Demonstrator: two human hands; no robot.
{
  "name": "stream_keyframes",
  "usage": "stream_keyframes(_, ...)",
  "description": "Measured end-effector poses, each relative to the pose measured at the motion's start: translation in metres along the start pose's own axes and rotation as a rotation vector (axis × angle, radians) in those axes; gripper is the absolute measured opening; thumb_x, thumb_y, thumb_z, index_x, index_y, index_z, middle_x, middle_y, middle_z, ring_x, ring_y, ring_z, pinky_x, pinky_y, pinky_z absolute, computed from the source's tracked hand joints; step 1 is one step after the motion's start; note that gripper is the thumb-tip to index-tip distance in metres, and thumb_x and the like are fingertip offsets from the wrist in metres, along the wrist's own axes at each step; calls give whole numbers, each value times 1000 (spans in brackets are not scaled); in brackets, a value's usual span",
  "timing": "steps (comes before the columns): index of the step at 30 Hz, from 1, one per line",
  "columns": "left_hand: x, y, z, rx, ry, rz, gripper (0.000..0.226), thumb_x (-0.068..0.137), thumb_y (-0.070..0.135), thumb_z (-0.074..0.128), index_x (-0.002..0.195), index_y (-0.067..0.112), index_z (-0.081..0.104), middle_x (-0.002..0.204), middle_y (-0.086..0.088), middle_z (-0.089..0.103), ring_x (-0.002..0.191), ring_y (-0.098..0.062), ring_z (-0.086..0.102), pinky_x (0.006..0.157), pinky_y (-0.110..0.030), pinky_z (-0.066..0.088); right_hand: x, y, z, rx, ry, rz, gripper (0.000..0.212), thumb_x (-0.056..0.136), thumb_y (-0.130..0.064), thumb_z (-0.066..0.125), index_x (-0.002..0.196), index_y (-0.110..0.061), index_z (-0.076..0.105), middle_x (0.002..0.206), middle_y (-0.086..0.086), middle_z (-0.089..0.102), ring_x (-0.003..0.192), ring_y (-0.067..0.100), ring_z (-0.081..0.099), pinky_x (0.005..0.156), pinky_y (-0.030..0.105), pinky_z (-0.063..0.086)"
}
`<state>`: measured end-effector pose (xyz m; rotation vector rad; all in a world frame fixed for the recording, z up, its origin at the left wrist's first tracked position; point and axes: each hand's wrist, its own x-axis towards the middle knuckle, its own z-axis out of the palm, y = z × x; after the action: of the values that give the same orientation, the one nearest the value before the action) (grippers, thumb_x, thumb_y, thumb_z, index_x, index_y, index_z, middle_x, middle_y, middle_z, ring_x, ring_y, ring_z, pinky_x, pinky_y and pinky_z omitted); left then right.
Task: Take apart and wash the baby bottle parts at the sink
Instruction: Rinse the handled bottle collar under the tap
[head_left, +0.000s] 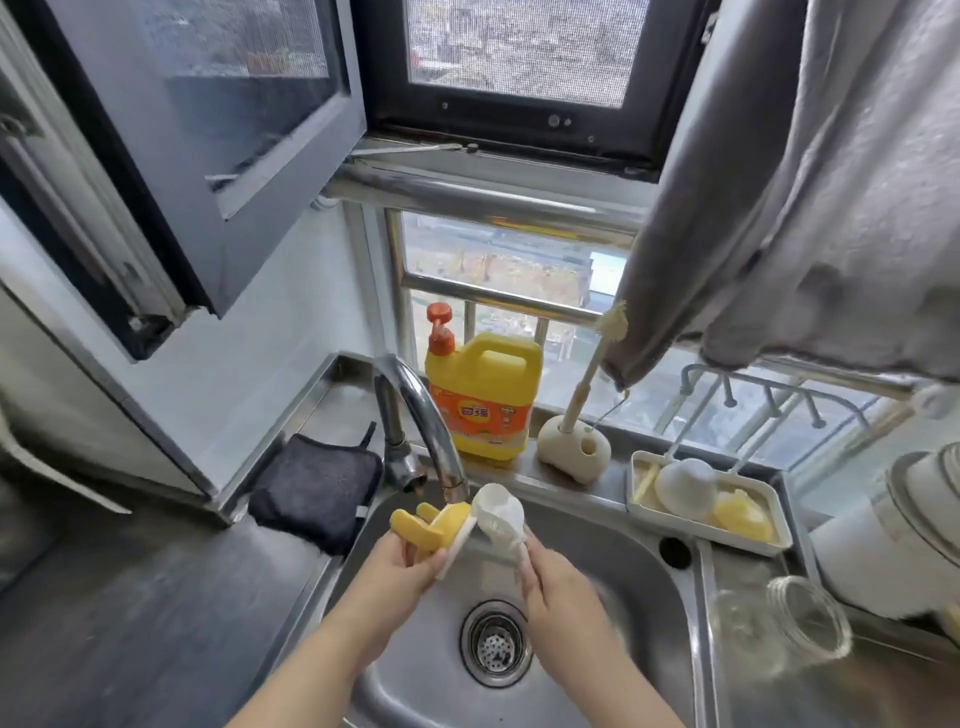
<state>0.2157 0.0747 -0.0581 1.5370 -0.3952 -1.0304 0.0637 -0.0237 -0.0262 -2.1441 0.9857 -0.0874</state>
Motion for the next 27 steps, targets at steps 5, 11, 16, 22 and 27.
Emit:
stream_keyframes(5, 0, 3, -6, -22, -83, 70, 25, 88, 2, 62, 110, 13, 61, 108, 5, 71, 104, -4, 63, 85, -17, 48, 11, -24, 5, -202, -83, 1, 67, 98, -21, 29, 134, -68, -1, 104, -2, 57, 95, 22, 57, 75, 33, 43)
stream_keyframes(11, 9, 3, -24, -27, -78, 85, 32, 91, -4, 56, 111, 20, 59, 108, 13, 68, 98, 9, 61, 80, -6, 45, 20, -30, 16, -266, -103, 0, 53, 101, -24, 29, 140, -58, 18, 113, -1, 60, 104, 22, 55, 80, 34, 45)
stream_keyframes(16, 13, 1, -33, 7, -144, 81, 30, 91, 0, 58, 115, 18, 58, 111, 11, 65, 102, 6, 59, 85, -7, 45, 30, -27, 21, -86, 29, 17, 53, 96, -11, 38, 140, -39, 40, 102, -1, 54, 98, 19, 55, 83, 36, 46)
stream_keyframes(22, 18, 8, -40, -11, -189, 86, 31, 84, 16, 68, 113, 12, 58, 109, 1, 68, 108, -10, 59, 97, -23, 43, 21, -35, 22, -178, 12, -78, 52, 96, -17, 39, 138, -46, 38, 105, -3, 58, 100, 18, 55, 79, 36, 47)
stream_keyframes(27, 16, 11, -36, 27, -305, 93, 31, 77, 20, 66, 105, 11, 58, 97, 8, 68, 100, -7, 62, 88, -15, 44, 36, -24, 13, -35, 99, 54, 46, 99, -24, 38, 137, -50, 38, 113, -2, 61, 106, 19, 54, 81, 33, 46)
